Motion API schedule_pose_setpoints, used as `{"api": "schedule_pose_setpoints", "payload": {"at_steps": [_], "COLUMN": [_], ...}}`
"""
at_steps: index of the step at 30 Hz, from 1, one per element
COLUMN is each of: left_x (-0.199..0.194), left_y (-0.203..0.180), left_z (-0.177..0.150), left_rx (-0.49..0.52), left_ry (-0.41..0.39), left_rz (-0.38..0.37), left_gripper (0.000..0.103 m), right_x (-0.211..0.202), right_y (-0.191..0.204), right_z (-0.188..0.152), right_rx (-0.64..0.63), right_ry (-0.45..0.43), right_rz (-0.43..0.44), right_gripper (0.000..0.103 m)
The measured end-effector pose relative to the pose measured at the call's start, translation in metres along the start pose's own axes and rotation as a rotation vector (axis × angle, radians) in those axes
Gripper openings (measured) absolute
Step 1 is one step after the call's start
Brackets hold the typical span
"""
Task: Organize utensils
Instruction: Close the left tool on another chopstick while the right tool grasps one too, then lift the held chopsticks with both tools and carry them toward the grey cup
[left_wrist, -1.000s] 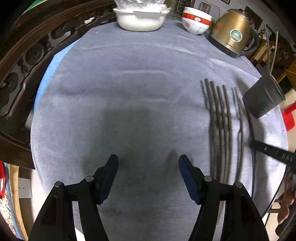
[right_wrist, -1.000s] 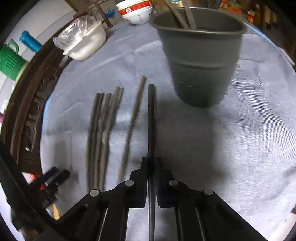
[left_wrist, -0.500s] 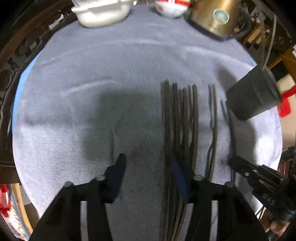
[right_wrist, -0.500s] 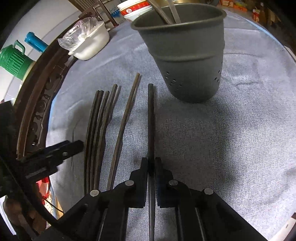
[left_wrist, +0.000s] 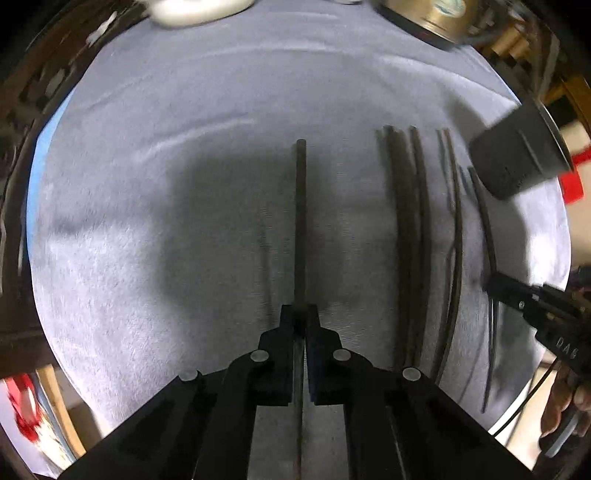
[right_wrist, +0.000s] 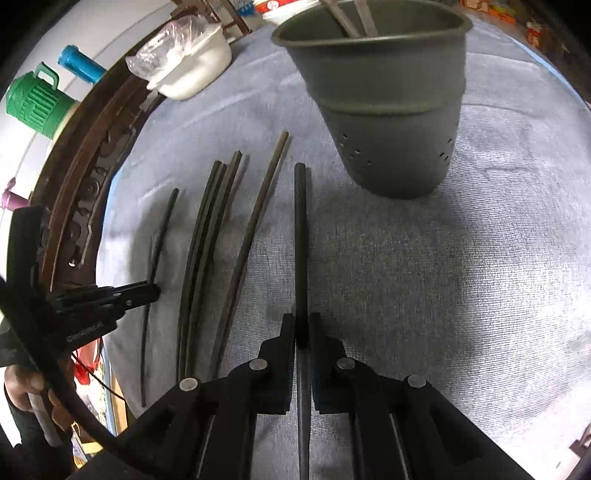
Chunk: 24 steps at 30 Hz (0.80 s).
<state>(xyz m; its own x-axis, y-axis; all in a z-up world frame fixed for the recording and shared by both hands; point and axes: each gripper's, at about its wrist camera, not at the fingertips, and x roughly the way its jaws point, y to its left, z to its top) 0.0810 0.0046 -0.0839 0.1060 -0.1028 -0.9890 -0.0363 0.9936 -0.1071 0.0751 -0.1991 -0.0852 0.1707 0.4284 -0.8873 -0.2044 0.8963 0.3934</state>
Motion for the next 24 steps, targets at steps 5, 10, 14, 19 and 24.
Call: {"api": "schedule_pose_setpoints", "payload": {"at_steps": [5,10,14,19,24], "left_x": [-0.01,-0.002,0.001,0.007,0.005], "left_y": [0.013,0.017,0.017,0.035,0.048], "left_z": [0.01,0.028,0.033,0.032,0.03], "left_rx": [-0.034,-0.016,0.007,0.044,0.026], "left_ry": [-0.01,-0.013,-0.019,-0.022,-0.025], "left_rz": [-0.027,-0.027,-0.028,-0.059,-0.087], "left_gripper": [0.022,0.022,0.007,0.006,0.006], "right_x": [0.005,0.013,0.02,0.029,0.032], "right_y": [0.017,0.026,0.038,0.047,0.055], "right_z": [0.015,0.028,0.037,0.052,0.06], "right_rx": [-0.035,-0.025,-0.043,-0.083,-0.099], "right_ry": [0.069,0.075,0.087,0.103,0.088], "right_rz": [-0.094,-0.145,-0.186,-0.21,-0.204], "right_gripper": [0.011,0.013,0.013,0.009,0.007]}}
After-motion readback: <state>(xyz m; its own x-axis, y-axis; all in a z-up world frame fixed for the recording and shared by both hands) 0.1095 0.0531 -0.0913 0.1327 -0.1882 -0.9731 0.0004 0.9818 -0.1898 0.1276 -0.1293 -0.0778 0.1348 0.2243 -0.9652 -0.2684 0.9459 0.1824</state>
